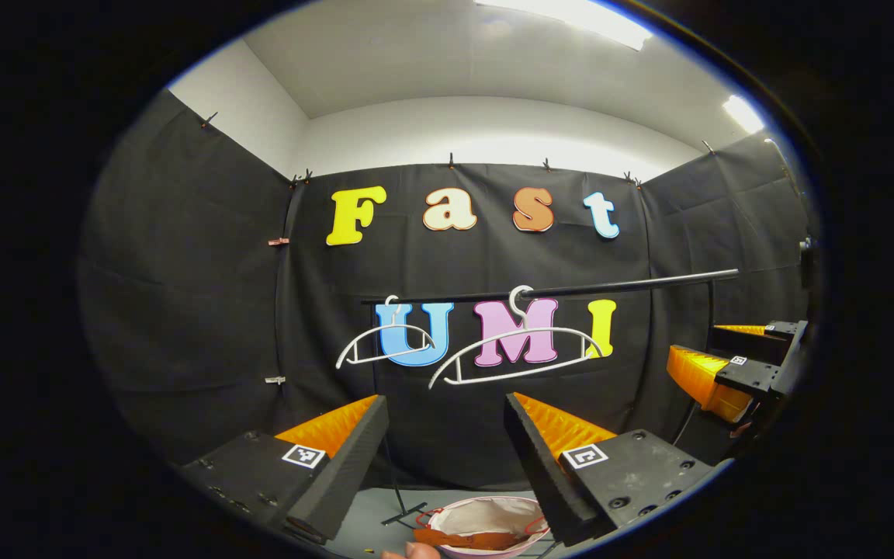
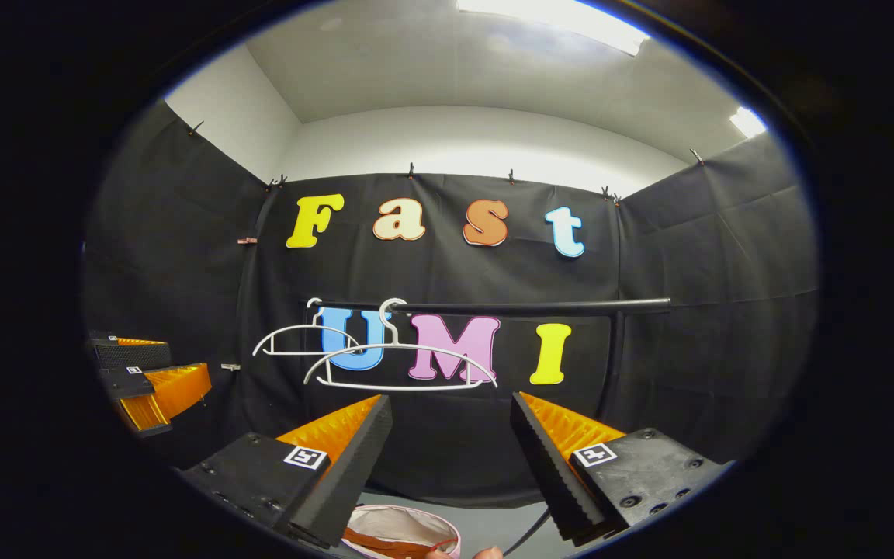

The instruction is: Grasp the clothes on the hanger with both hands and then place them into the laundry hamper below.

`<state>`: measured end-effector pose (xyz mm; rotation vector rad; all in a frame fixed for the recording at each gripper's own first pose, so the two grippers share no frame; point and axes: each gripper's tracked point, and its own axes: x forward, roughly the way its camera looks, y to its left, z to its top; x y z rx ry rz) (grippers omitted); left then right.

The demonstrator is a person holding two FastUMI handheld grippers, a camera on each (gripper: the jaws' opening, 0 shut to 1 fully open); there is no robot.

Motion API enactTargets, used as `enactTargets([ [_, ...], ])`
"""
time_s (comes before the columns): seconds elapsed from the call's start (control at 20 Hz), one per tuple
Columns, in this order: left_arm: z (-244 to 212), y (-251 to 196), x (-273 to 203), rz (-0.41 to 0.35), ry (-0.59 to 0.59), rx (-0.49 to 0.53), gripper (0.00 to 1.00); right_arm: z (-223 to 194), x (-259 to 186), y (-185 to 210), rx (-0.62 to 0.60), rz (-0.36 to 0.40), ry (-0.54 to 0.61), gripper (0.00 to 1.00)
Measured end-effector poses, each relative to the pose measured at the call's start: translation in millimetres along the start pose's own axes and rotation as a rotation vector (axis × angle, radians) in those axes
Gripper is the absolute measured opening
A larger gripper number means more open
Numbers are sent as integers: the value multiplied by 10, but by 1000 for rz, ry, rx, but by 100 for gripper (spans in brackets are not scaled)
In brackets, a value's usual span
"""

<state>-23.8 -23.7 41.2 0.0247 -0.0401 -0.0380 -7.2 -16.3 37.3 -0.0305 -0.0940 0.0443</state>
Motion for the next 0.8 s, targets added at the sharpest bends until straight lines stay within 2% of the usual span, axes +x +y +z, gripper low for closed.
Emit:
enactTargets([
  [0.25, 17, 4, -11, 4, -1, 1, 95, 18, -14, -1, 1, -1, -6, 99],
  [0.3, 8, 9, -9, 4, -1, 2, 95, 9, -8, -8, 1, -2, -5, 96],
  [0.35, 12, 11, -8, 4, 0, 4, 92, 16, -10, -9, 2, -1, -5, 99],
  [0.4, -3, 2, -11, 3, 2, 4, 95, 6, -18, -9, 1, -2, -3, 99],
  [0.75, 7, -1, 6, 6, 4, 7, 95, 11, -4, -3, -3, 3, -6, 99],
  [0.8, 2, -3, 8, 6, 3, 7, 92, 7, 8, -4, -4, 5, -5, 99],
])
